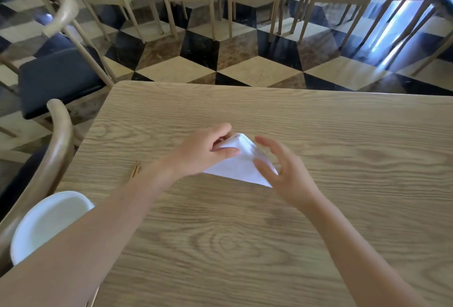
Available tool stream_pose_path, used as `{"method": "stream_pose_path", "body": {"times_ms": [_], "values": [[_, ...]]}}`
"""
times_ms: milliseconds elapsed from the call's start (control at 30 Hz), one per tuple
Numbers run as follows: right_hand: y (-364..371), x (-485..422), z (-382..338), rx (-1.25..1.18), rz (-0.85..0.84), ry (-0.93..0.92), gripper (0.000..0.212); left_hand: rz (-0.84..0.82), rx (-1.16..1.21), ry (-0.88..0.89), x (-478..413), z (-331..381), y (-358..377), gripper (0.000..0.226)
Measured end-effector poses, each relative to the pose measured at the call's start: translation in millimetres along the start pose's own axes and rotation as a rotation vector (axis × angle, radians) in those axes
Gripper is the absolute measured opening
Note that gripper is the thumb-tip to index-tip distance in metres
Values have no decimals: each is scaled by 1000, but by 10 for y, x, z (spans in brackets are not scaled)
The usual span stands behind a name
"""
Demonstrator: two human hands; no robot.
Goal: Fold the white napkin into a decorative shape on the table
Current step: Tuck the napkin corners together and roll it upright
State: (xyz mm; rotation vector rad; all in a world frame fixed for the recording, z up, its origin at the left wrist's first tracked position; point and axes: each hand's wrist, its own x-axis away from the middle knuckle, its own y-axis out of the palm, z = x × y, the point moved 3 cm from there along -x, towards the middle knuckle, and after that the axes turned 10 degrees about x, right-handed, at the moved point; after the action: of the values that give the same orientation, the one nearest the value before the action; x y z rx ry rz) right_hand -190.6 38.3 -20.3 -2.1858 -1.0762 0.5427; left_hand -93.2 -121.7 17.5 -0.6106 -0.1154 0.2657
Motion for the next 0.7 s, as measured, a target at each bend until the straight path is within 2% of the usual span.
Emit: {"method": "stream_pose_path", "body": {"times_ms": [100, 167, 333, 533, 700], "values": [[-280, -15, -233, -41, 198, -115, 21, 125, -81, 133, 138, 110, 60, 34], [-359, 13, -363, -44, 253, -185, 13, 176, -95, 174, 214, 130, 140, 32], [-336, 78, -475, 8, 149, -248, 11, 236, -104, 201, 330, 102, 266, 33], [-309, 109, -525, 114, 135, -275, 3, 294, -155, 219, 387, 143, 313, 33], [-329, 55, -535, 141, 72, -278, 9, 336, -192, 265, 403, 208, 325, 31]]}}
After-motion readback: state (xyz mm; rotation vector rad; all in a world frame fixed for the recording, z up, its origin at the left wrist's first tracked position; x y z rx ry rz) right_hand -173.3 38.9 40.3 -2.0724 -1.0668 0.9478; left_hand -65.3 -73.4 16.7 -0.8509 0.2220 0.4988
